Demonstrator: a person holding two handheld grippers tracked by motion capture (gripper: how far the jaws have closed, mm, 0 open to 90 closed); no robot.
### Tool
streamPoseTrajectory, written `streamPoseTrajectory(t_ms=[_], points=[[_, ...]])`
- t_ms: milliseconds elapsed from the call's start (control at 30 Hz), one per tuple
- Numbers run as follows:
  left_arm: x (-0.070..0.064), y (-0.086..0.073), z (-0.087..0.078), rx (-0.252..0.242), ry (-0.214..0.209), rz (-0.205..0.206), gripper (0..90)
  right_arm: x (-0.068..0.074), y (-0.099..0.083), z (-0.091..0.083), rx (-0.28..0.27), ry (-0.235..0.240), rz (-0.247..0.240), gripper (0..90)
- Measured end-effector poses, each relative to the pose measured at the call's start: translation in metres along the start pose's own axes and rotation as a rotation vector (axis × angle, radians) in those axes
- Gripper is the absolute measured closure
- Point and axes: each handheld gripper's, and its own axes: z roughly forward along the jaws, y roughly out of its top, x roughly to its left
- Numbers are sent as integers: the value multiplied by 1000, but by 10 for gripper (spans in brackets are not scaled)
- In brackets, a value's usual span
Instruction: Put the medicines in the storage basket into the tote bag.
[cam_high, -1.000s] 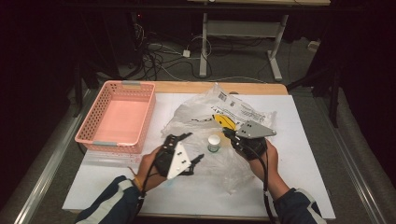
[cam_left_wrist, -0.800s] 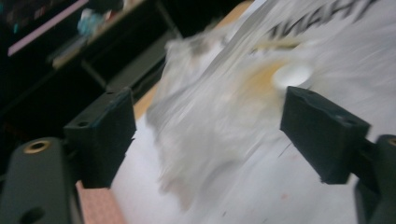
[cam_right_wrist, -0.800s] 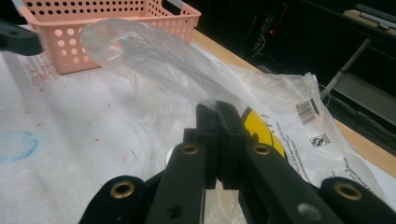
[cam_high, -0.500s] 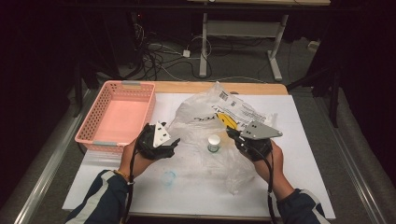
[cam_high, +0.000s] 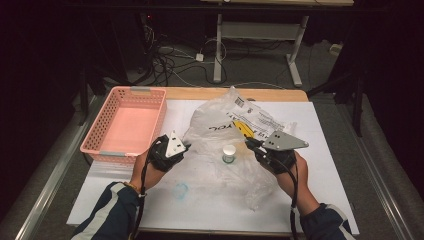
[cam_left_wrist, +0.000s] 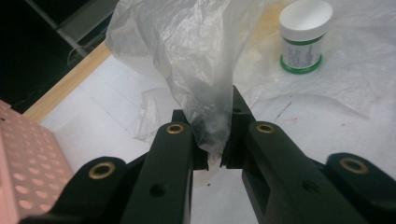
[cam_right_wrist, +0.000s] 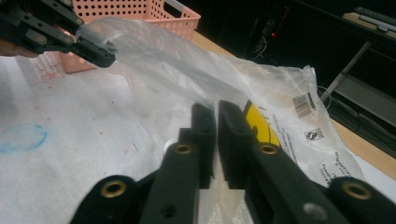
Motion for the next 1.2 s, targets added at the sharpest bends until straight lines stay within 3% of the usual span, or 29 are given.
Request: streamPoseTrajectory(t_ms=[100, 200, 233, 467, 667, 867, 933, 967, 1033, 1067, 1200], points=[[-2, -1, 0, 2, -6, 9, 841, 2, 1, -4, -20, 0, -1, 711], [-4, -2, 1, 8, -7, 19, 842, 6, 2, -16, -58, -51, -2, 561], [-4, -3, 2, 11, -11, 18, 843, 8, 3, -27, -75, -62, 5, 503], [-7, -6, 5, 26, -12, 31, 842, 13, -9, -62, -108, -31, 13, 394], [-11, -8, 9, 47, -11, 41, 841, 25, -41, -76, 6, -24, 67, 289], [-13, -9, 11, 52, -9, 47, 841, 44, -68, -71, 115, 39, 31, 217], [-14, -9, 11, 53, -10, 53, 841, 45, -79, -66, 168, 58, 9, 219], [-14, -10, 12, 53, -8, 50, 840, 43, -90, -58, 227, 62, 3, 238], [-14, -10, 14, 58, -9, 47, 841, 40, -99, -49, 274, 81, 8, 332], [-14, -11, 15, 62, -12, 49, 841, 40, -99, -49, 274, 81, 8, 332], [-15, -12, 18, 70, -21, 61, 840, 38, -101, -38, 308, 87, -37, 631]])
